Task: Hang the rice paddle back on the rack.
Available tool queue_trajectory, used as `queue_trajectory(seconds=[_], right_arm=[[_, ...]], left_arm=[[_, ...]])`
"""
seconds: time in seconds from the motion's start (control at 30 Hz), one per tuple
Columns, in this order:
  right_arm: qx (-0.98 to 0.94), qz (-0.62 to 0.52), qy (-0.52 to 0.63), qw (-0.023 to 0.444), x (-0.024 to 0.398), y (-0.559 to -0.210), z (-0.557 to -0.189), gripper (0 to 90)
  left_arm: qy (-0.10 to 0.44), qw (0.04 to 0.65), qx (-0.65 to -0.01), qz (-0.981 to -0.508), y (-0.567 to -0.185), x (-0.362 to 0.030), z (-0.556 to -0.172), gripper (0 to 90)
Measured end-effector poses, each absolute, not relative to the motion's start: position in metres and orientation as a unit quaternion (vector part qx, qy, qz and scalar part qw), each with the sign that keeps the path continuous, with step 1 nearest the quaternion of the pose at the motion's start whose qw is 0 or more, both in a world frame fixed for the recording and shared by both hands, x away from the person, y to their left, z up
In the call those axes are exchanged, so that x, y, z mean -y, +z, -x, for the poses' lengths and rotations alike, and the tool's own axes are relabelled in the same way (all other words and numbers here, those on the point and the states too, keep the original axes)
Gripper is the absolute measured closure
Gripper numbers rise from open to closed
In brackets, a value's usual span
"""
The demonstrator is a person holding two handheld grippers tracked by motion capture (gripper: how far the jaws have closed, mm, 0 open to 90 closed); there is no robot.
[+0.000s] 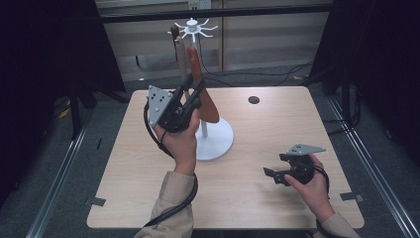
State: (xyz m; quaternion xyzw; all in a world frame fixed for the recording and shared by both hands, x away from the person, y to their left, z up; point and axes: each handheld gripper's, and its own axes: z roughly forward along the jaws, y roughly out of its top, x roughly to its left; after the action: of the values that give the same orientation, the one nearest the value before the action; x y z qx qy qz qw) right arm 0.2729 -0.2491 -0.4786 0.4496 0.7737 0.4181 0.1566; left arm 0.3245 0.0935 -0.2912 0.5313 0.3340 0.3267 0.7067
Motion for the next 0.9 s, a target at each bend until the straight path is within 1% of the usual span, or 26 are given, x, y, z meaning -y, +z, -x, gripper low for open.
queue_trajectory(seconds=[0.43, 0.9], right_arm=[[-0.773, -0.45, 0.42, 0.155, 0.249, -0.479, -0.273, 14.2], [-0.769, -0.453, 0.423, 0.154, 0.251, -0.478, -0.273, 14.2]], left_arm=[[0.335, 0.703, -0.343, -0.526, -0.282, -0.095, -0.333, 65.6], [0.346, 0.686, -0.358, -0.531, -0.276, -0.084, -0.348, 65.6]])
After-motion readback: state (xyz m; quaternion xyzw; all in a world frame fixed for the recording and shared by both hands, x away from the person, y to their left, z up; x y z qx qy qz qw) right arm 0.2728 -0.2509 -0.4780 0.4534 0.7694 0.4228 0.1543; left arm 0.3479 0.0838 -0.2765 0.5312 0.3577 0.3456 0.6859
